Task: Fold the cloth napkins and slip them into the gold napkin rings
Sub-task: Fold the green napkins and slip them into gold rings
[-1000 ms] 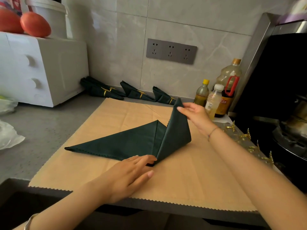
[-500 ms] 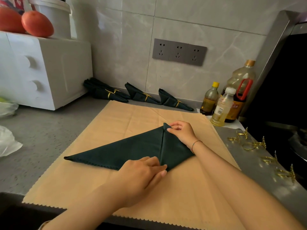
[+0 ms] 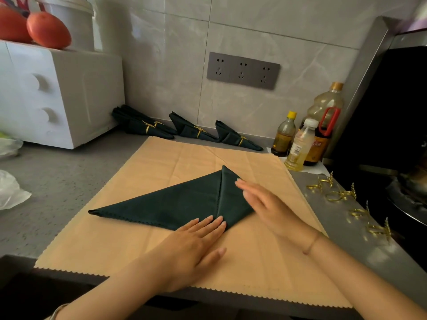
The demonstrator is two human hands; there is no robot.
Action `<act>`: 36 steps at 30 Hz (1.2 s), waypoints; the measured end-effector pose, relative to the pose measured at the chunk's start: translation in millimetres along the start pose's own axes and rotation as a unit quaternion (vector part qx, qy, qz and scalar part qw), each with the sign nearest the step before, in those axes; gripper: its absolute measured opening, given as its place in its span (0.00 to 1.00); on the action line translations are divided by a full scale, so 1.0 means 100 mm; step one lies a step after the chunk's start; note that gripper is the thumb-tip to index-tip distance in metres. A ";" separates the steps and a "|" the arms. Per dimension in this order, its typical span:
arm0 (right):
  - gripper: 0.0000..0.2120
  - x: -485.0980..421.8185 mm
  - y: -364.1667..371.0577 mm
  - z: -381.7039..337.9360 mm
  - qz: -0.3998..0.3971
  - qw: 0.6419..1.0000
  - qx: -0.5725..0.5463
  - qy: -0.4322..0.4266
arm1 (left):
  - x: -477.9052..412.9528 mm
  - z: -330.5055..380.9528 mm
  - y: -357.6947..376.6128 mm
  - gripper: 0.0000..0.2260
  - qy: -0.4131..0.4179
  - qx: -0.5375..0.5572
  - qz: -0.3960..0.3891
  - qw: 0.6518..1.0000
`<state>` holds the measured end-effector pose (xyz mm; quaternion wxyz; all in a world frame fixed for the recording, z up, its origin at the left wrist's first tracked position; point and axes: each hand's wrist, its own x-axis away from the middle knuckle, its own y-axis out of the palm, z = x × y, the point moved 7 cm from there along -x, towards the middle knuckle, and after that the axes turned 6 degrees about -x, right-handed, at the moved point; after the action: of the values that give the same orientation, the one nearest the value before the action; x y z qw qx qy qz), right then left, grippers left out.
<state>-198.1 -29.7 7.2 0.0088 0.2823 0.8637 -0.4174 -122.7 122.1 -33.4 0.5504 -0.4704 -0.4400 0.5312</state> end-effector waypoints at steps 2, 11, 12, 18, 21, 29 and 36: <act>0.24 0.30 0.15 -0.04 -0.078 0.995 0.067 0.010 | 0.01 0.01 0.00 0.29 -0.001 -0.006 -0.009 1.000; 0.24 0.64 0.39 -0.05 -0.197 0.965 0.174 0.004 | 0.01 0.00 0.04 0.27 -0.008 -0.005 -0.002 1.000; 0.24 0.63 0.38 -0.02 -0.199 0.964 0.177 0.007 | 0.00 0.00 0.03 0.27 -0.008 -0.003 0.000 1.000; 0.24 0.54 0.12 0.35 -0.176 0.961 0.198 0.081 | 0.00 0.01 0.03 0.27 -0.008 -0.001 0.005 1.000; 0.24 0.48 0.00 0.54 -0.162 0.955 0.221 0.112 | 0.01 0.00 0.05 0.27 -0.009 -0.002 0.006 1.000; 0.23 0.44 0.07 0.19 -0.114 0.976 0.173 0.072 | 0.03 -0.01 0.03 0.25 -0.019 0.034 0.001 0.999; 0.20 0.55 0.44 -0.54 -0.060 0.979 0.160 -0.108 | 0.07 -0.45 -0.13 0.22 -0.128 -0.072 0.006 0.989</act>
<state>-210.4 57.4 -3.4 0.0313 0.1808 0.7952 -0.5780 -75.3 127.0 -27.9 0.4509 -0.4401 -0.5412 0.5569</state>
